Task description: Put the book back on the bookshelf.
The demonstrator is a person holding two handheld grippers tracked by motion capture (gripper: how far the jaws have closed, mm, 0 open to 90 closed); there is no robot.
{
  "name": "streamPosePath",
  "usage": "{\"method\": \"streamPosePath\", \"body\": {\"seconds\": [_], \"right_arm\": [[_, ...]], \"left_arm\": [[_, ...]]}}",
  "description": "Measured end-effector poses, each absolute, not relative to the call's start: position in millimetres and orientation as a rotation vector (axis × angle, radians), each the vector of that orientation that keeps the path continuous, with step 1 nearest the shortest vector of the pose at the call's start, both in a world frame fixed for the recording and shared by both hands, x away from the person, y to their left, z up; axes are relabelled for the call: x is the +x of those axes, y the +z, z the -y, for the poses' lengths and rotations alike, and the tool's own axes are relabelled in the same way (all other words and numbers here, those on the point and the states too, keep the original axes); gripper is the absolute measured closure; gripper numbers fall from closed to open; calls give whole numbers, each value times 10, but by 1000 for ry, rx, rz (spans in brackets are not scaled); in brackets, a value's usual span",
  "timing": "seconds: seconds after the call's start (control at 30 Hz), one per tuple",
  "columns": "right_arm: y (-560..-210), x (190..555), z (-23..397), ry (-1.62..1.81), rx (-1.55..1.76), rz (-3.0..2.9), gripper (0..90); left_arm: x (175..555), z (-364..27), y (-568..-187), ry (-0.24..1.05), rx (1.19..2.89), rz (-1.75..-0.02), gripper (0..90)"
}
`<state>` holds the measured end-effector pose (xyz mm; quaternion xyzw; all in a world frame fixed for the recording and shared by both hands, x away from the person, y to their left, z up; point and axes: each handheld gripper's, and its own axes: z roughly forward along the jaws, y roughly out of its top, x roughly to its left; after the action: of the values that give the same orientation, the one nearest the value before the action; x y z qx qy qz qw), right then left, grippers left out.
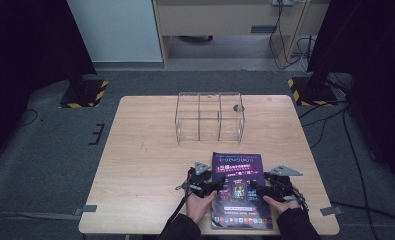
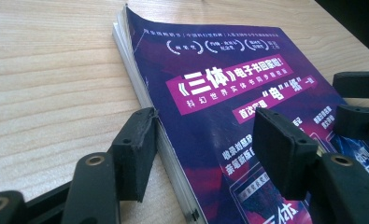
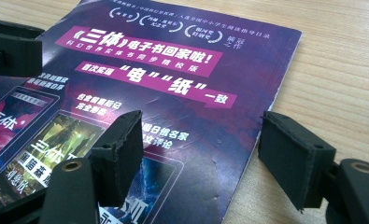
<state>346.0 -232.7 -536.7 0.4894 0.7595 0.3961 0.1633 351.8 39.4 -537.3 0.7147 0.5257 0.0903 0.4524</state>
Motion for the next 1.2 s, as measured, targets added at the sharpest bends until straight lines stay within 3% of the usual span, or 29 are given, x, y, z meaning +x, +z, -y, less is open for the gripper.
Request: {"method": "streamPosePath", "body": {"seconds": [0.57,0.87,1.2], "right_arm": [[-5366,3469,2340,1129,1408,-2160,307],[-5367,3474,2351,1129,1396,-2166,306],[-5367,3474,2349,1126,1397,-2165,306]], "left_arm": [[3486,-562,-5335,39,1597,-1205,445],[3514,-520,-5351,100,1737,-1197,386],[3515,-525,-5374,117,1757,-1194,417]]}}
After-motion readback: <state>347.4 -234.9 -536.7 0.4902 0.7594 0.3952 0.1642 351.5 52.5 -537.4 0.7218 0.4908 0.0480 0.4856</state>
